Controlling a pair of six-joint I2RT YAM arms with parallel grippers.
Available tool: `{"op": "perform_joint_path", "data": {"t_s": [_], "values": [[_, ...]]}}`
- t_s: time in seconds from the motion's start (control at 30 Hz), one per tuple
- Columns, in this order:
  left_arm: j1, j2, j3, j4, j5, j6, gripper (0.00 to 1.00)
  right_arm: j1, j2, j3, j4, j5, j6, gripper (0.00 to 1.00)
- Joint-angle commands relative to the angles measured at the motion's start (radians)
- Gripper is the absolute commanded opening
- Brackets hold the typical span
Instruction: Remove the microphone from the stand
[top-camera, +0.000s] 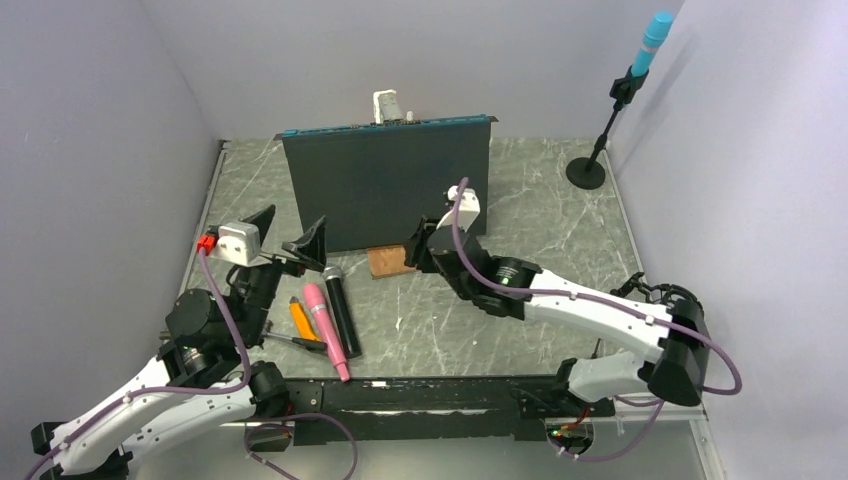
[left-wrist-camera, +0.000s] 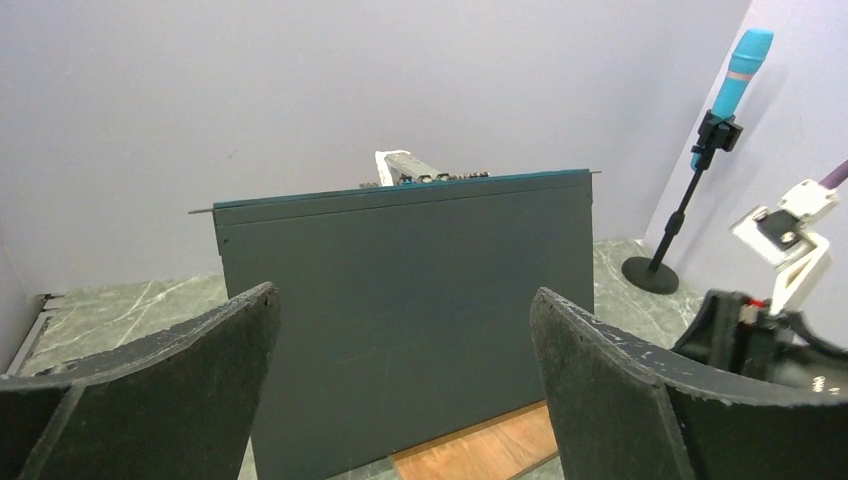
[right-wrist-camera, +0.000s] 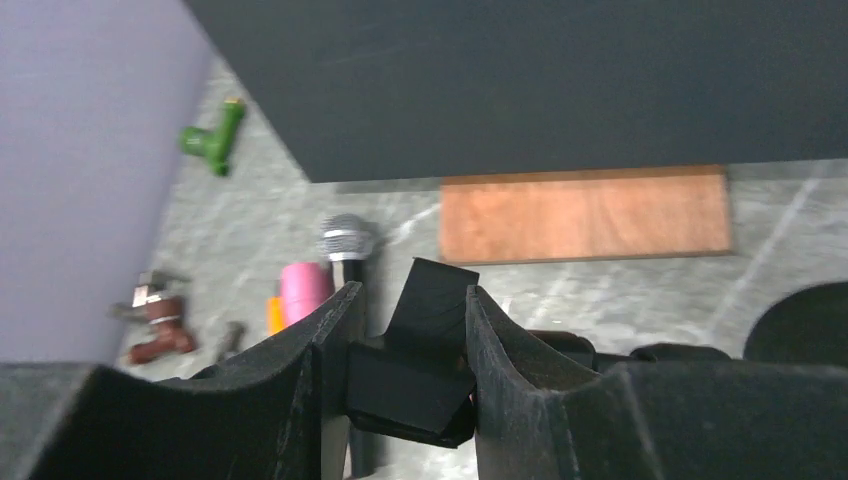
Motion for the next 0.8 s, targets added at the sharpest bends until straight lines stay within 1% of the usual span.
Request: {"op": "perform_joint_path", "data": {"t_s": [0.0, 0.07, 0.17, 0.33, 0.47, 0.67, 0.77], "values": [[-0.004, 0.006, 0.004, 0.021, 0.007, -0.003, 0.98, 0.001, -0.061, -0.025, 0.097, -0.126, 0.0, 0.0], [-0.004, 0.02, 0.009, 0.007, 0.027, -0.017, 0.98, 0.0, -0.077, -0.052, 0.104, -0.148, 0.023, 0.0], [-0.004, 0.049, 0.022, -0.015, 0.088, -0.036, 0.98, 0.0, -0.108, -0.125, 0.174, -0.196, 0.042, 0.0], [-0.006, 0.116, 0.055, -0.057, 0.141, -0.049, 0.99, -0.034, -0.225, -0.232, 0.288, -0.314, 0.094, 0.0], [-0.006, 0.158, 0.072, -0.078, 0.204, -0.052, 0.99, -0.106, -0.292, -0.27, 0.29, -0.438, 0.15, 0.0], [-0.005, 0.234, 0.107, -0.106, 0.327, -0.069, 0.99, -0.234, -0.364, -0.418, 0.463, -0.653, 0.262, 0.0], [-0.01, 0.278, 0.133, -0.153, 0.373, -0.14, 0.99, -0.284, -0.39, -0.491, 0.55, -0.743, 0.315, 0.0]]}}
